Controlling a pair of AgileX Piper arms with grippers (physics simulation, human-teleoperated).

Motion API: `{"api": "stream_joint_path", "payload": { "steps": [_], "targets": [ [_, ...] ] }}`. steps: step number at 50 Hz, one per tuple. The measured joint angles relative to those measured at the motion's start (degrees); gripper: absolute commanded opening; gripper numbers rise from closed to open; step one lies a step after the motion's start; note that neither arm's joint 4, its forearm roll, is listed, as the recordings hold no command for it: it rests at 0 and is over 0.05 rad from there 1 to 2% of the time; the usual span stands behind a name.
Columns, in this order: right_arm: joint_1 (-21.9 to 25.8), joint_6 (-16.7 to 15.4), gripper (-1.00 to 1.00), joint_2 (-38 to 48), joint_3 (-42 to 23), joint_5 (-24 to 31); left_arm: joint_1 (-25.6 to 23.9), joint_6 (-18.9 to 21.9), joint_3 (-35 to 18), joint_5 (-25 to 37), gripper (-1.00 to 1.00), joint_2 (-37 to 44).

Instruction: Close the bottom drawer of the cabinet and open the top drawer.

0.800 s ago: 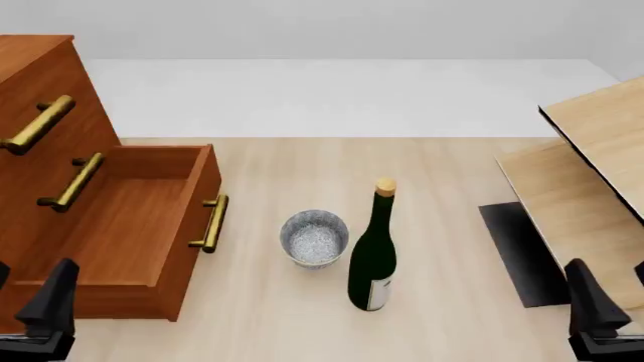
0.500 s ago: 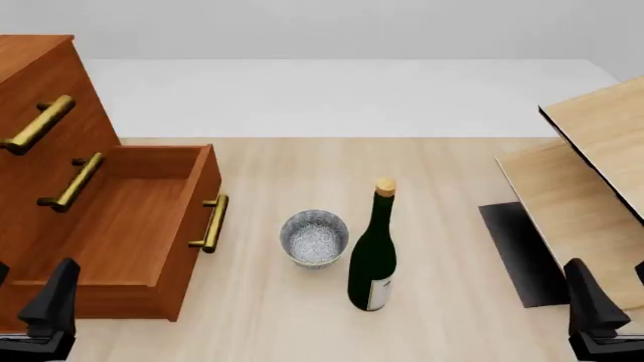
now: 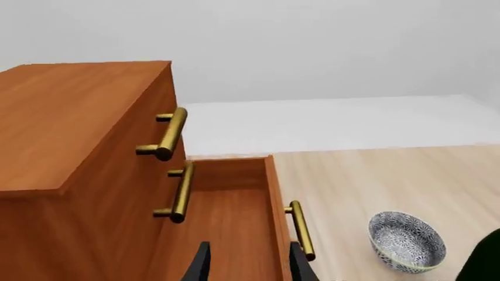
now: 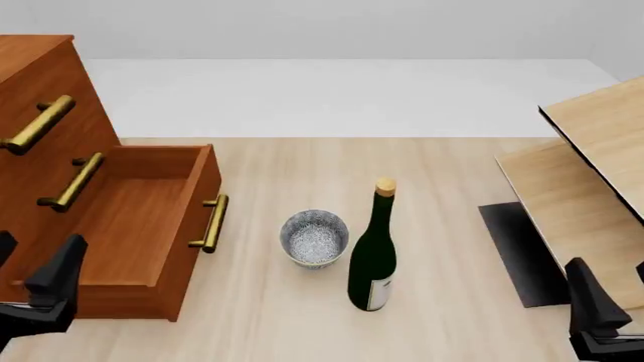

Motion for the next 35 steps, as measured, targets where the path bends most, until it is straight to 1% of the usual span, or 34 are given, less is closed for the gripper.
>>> {"api": "stream_joint_path", "payload": {
  "steps": [6, 15, 22, 29, 35],
  "targets": [
    [-0.12, 0.08, 1.0, -0.01, -0.01, -0.08, -1.55, -0.47, -4.25, 1.22, 1.0, 6.17],
    [-0.21, 0.3, 1.0, 0.0, -0.04, -0.14, -5.72, -0.76, -12.0, 5.59, 1.0, 13.48],
    [-0.19, 0.54, 1.0, 0.0, -0.06, -0.13, -9.48, -2.73, -17.99, 9.37, 1.0, 21.42],
    [-0.17, 0.73, 1.0, 0.0, -0.09, -0.12, -11.27, -4.8, -24.1, 13.46, 1.0, 26.21],
    [-0.21, 0.79, 1.0, 0.0, -0.11, -0.12, -13.75, -6.33, -28.16, 16.08, 1.0, 30.0]
  ]
}}
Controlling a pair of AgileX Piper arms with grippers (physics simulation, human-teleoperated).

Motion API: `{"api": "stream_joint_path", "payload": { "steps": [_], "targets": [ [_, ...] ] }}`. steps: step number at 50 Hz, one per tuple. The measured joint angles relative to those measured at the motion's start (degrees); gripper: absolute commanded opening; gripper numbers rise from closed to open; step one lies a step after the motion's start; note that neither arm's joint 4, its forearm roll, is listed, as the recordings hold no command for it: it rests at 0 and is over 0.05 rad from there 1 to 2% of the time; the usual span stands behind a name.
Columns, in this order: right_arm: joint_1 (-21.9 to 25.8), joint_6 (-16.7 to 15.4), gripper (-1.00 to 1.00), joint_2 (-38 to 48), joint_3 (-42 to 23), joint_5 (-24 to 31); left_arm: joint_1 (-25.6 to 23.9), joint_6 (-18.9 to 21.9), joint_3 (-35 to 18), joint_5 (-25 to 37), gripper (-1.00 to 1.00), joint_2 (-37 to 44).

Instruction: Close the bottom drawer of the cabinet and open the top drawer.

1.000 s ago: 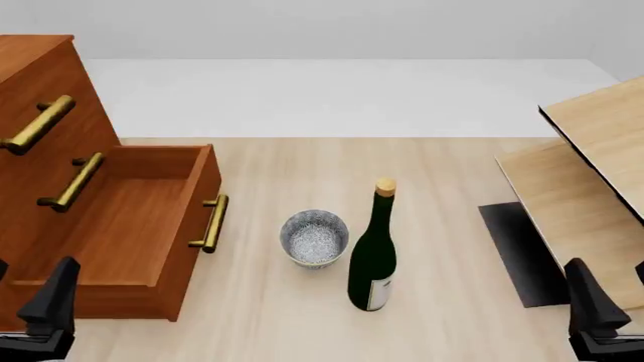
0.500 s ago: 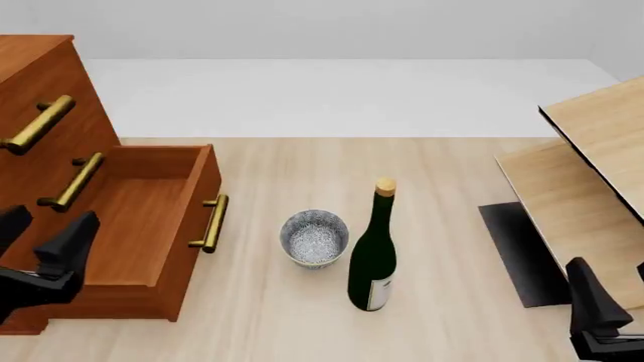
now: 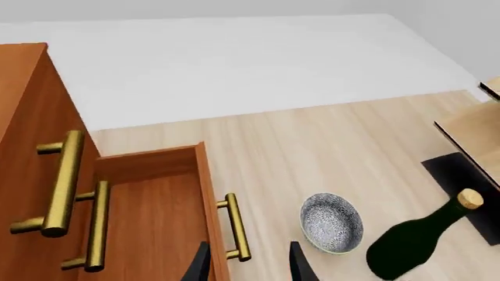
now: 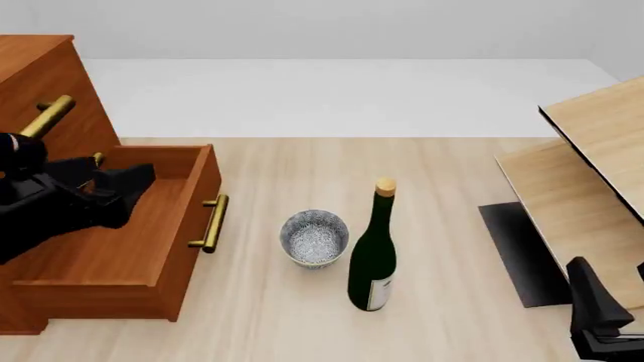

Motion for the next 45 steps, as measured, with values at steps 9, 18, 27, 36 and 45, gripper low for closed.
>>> {"api": "stream_joint_path", "payload": {
  "steps": [9, 18, 27, 36, 45],
  "targets": [
    [-0.32, 0.1, 1.0, 0.03, -0.03, -0.02, -4.81, -4.65, -3.47, 2.61, 1.0, 4.88],
    [-0.62, 0.37, 1.0, 0.06, -0.05, -0.03, -9.22, -9.84, -5.51, 3.97, 1.0, 9.33],
    [-0.81, 0.74, 1.0, 0.15, -0.04, -0.06, -12.47, -12.46, -6.02, 3.95, 1.0, 12.92],
    [-0.95, 1.15, 1.0, 0.33, -0.09, -0.14, -14.8, -14.55, -4.85, 2.57, 1.0, 16.55],
    [-1.04, 1.57, 1.0, 0.32, -0.12, -0.03, -15.16, -15.87, -2.88, 0.7, 1.0, 19.44]
  ]
}}
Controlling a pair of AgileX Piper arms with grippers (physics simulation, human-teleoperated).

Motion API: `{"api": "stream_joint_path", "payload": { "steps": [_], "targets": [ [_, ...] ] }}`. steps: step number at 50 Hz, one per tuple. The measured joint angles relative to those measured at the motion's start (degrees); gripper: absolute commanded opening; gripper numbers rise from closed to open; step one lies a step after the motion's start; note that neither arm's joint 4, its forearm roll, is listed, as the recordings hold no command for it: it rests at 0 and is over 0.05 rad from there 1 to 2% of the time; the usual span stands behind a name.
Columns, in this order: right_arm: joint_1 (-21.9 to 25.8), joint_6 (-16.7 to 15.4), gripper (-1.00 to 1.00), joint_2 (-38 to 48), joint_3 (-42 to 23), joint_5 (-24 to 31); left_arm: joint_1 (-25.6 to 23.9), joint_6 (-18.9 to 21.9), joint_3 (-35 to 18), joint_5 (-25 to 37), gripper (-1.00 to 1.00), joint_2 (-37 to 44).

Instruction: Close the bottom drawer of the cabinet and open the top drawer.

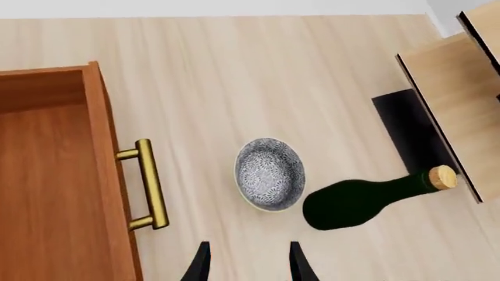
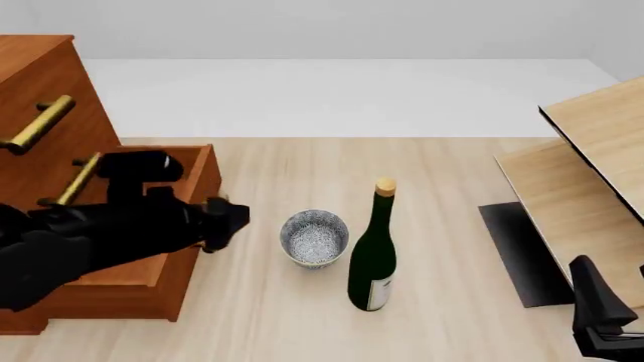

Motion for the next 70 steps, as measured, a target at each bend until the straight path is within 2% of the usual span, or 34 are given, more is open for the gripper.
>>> {"api": "stream_joint_path", "payload": {
  "steps": [11, 21, 36, 58, 70],
  "targets": [
    [-0.11, 0.28, 1.0, -0.06, 0.0, 0.08, 0.09, -0.1, 2.37, -1.49, 1.0, 3.21],
    [-0.11, 0.41, 1.0, -0.14, 0.0, 0.11, 1.96, 2.82, 2.99, -0.64, 1.0, 5.89],
    [-0.39, 0.48, 1.0, -0.1, -0.02, 0.05, 2.85, 4.5, 3.83, -0.39, 1.0, 11.43],
    [-0.59, 0.72, 1.0, 0.31, -0.03, -0.34, 2.23, 2.26, 5.49, -1.83, 1.0, 15.34],
    [-0.56, 0.77, 1.0, 0.33, -0.07, -0.33, 6.7, 6.24, 6.29, -1.79, 1.0, 14.84]
  ]
}}
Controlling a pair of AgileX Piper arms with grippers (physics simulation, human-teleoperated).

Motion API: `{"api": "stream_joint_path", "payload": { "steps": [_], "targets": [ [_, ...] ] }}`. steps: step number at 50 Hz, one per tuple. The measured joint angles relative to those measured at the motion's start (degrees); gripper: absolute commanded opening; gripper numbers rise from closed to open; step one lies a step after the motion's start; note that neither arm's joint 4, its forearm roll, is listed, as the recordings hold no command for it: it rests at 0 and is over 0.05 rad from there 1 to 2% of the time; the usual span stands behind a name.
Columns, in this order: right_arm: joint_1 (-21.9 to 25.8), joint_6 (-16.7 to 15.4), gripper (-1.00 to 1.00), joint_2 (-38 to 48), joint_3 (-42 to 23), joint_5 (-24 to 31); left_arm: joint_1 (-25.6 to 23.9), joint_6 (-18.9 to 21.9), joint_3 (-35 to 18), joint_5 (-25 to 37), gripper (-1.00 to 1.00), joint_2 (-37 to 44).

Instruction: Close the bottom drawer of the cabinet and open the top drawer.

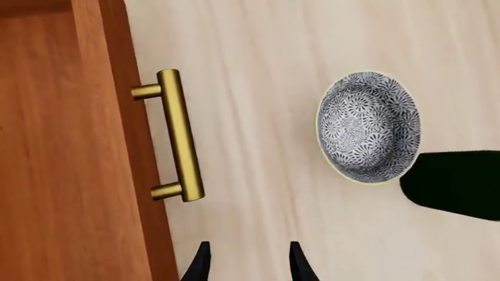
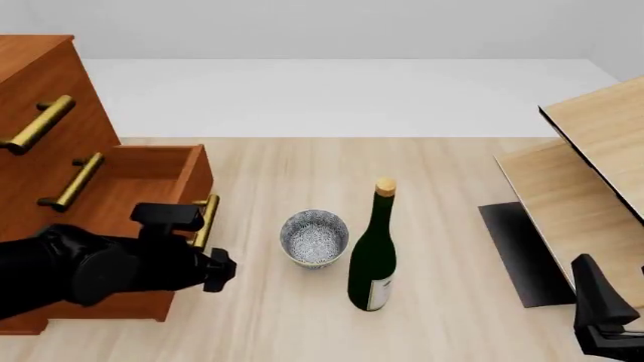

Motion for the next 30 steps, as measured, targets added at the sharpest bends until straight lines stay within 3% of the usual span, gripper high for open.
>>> {"api": "stream_joint_path", "payload": {
  "steps": [18, 30],
  "targets": [
    [0.05, 0.22, 1.0, -0.38, -0.09, 0.34, 4.83, 4.42, 1.57, -1.34, 1.0, 0.09],
    [0.24, 0.17, 1.0, -0.5, -0.1, 0.46, 10.16, 9.55, 3.37, -2.23, 1.0, -1.18]
  ]
}}
